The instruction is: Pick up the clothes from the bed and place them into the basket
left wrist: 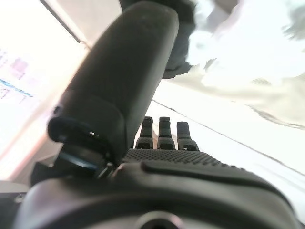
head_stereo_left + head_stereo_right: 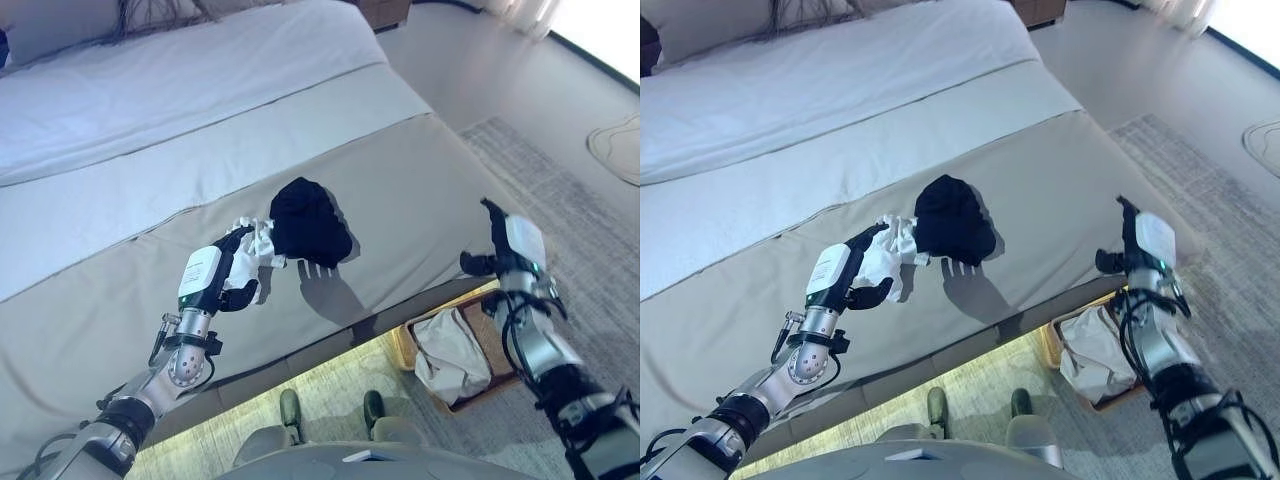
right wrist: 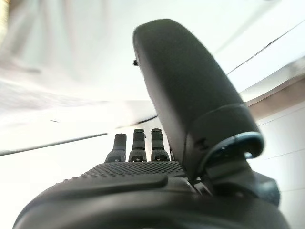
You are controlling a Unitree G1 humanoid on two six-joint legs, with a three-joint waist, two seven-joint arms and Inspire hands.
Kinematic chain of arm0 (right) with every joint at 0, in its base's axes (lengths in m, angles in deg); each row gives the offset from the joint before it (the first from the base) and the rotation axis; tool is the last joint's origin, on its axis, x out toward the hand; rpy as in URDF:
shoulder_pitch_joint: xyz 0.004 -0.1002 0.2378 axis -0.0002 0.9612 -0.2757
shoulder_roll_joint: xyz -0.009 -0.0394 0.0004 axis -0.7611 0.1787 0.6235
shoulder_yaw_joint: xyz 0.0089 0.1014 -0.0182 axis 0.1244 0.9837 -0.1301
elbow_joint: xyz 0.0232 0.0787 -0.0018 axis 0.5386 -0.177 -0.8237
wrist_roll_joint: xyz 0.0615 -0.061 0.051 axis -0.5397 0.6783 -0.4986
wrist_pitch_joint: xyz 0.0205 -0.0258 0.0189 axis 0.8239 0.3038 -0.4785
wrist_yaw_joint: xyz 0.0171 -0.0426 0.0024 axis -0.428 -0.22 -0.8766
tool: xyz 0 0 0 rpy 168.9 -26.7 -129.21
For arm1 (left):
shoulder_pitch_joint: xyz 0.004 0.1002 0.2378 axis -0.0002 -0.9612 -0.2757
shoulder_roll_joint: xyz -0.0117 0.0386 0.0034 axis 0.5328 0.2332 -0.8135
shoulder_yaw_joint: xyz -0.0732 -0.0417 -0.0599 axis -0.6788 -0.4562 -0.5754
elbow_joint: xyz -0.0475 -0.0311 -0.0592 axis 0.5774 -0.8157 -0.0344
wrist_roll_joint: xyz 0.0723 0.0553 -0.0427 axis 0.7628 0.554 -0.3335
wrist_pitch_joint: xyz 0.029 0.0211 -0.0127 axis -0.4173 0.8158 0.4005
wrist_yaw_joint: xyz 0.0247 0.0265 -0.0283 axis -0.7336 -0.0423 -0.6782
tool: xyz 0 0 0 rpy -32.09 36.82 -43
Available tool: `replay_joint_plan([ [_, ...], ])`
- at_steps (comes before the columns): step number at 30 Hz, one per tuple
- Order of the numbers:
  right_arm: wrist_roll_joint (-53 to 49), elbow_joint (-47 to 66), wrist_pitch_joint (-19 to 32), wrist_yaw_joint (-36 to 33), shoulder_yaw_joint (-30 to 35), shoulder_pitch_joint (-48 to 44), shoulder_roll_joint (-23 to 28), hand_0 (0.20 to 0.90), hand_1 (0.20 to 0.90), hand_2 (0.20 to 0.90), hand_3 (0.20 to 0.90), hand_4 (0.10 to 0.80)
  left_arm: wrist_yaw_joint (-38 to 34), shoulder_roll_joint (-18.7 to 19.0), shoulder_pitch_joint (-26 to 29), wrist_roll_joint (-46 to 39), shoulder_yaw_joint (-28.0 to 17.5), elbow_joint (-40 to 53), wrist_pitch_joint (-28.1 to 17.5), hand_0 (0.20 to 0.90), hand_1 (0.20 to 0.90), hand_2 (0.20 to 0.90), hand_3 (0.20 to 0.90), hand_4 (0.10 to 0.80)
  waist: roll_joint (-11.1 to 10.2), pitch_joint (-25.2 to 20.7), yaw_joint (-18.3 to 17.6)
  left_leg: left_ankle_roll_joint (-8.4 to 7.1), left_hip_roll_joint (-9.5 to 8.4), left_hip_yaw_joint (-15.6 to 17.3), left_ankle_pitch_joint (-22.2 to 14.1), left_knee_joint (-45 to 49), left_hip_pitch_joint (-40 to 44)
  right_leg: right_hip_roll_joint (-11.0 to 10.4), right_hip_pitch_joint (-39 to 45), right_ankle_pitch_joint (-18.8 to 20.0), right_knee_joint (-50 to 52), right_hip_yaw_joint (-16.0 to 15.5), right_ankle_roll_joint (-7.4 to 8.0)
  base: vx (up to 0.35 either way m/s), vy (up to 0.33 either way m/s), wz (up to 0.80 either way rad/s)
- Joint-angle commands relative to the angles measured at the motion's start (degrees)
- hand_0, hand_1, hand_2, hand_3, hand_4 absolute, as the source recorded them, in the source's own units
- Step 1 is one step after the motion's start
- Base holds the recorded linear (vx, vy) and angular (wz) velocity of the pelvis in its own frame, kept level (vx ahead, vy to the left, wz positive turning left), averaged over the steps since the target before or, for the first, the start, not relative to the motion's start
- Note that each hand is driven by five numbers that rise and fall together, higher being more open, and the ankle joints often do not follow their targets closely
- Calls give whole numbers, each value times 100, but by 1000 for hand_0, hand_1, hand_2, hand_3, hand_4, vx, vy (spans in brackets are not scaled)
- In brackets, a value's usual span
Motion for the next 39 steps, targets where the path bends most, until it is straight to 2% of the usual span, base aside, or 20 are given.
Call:
replay_joint_plan([
  [1, -51, -83, -2, -315, -206, -1493, 345, 900, 900, 900, 900, 800, -580, 75, 755, -237, -277, 341, -236, 900, 900, 900, 900, 800, -152, 361, 420, 38, -179, -462, -597, 627, -286, -154, -622, 129, 826, -25, -26, -146, 60, 25],
  [3, -289, -534, -82, -307, -638, -2393, 375, 900, 900, 900, 900, 800, -721, 32, 1036, -298, -175, 312, -303, 900, 900, 900, 900, 800, -78, 622, 595, 28, -226, -562, -511, 719, -598, -161, -826, 117, 901, -123, -71, -180, 69, 25],
  [6, -398, -924, -232, -238, -1054, -3152, 301, 900, 900, 900, 900, 800, -857, -8, 1250, -352, -97, 307, -369, 900, 900, 900, 900, 800, -5, 869, 760, 23, -263, -657, -434, 870, -933, -172, -1098, 85, 1078, -248, -116, -118, 50, 23],
  [11, -720, -1645, -447, -104, -1672, -4025, 169, 900, 900, 900, 900, 800, -951, -29, 1427, -398, 48, 387, -362, 900, 900, 900, 900, 800, 106, 1171, 1020, 35, -349, -818, -355, 1148, -1416, -206, -1501, -8, 1433, -451, -174, -55, 11, 22],
  [20, -1032, -2785, -667, 51, -2134, -5188, -69, 900, 900, 900, 900, 800, -1092, 40, 1682, -473, 284, 505, -425, 900, 900, 900, 900, 800, 367, 1533, 1309, 77, -530, -930, -251, 1519, -2047, -292, -2082, -111, 1936, -681, -206, -39, 17, 20],
  [26, -1324, -3092, -664, 402, -2370, -5642, -82, 900, 900, 900, 900, 800, -1126, 105, 1855, -519, 346, 682, -420, 900, 900, 900, 900, 800, 482, 1720, 1390, 97, -590, -994, -226, 1661, -2258, -330, -2321, -179, 2208, -668, -222, -4, 10, 5],
  [39, -1789, -3444, -12, 1339, -2418, -5946, -448, 900, 900, 900, 900, 800, -1187, 69, 1959, -532, 431, 993, -272, 900, 900, 900, 900, 800, 669, 1750, 1559, 121, -694, -1117, -194, 1883, -2723, -317, -2839, -357, 2668, -654, -291, 10, 7, 0],
])
